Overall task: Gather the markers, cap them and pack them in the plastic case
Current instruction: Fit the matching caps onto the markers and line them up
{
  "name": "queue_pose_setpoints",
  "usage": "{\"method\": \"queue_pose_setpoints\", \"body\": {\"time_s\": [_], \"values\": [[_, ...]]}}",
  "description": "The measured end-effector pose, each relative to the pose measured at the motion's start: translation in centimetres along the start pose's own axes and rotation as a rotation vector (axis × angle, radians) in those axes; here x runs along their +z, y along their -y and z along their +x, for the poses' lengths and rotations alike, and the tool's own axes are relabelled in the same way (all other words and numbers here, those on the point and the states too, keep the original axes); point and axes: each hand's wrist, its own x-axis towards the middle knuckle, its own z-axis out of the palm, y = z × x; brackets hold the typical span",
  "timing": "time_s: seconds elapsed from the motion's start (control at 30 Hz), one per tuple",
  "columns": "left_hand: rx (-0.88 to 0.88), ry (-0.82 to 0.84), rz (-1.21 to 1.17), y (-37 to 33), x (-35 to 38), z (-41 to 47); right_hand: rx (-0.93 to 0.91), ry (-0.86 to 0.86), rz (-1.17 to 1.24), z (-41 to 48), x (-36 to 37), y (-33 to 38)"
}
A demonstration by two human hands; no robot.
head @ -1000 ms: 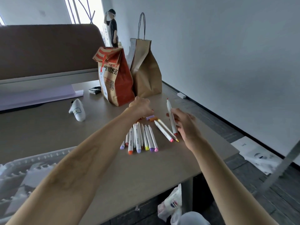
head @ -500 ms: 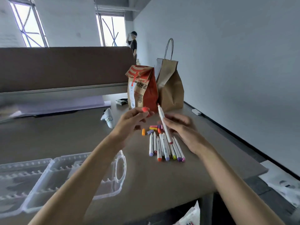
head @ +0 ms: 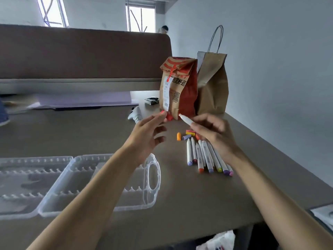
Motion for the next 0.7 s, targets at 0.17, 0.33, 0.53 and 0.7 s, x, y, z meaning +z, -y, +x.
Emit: {"method": "queue_pose_setpoints", "body": {"time_s": [0.17,0.33,0.53,0.7], "values": [[0.045,0.059,0.017,-0.4,0.3,0.2,-0.108,-0.012,-0.035,-0.1,-0.2,0.0],[0.036,0.029,0.095,-0.2,0.2,-0.2,-0.090,0.015,-0.071,-0.4,-0.5,0.0],[0.013,0.032,0.180,-0.4,0.1,-0.5,-0.117,0.014,-0.088,-0.6,-1.0,0.4],[-0.002,0.038,0.323,-0.5,0.0,-0.6,-0.065,0.085,-0.108,-0.9,-1.3,0.8]]}}
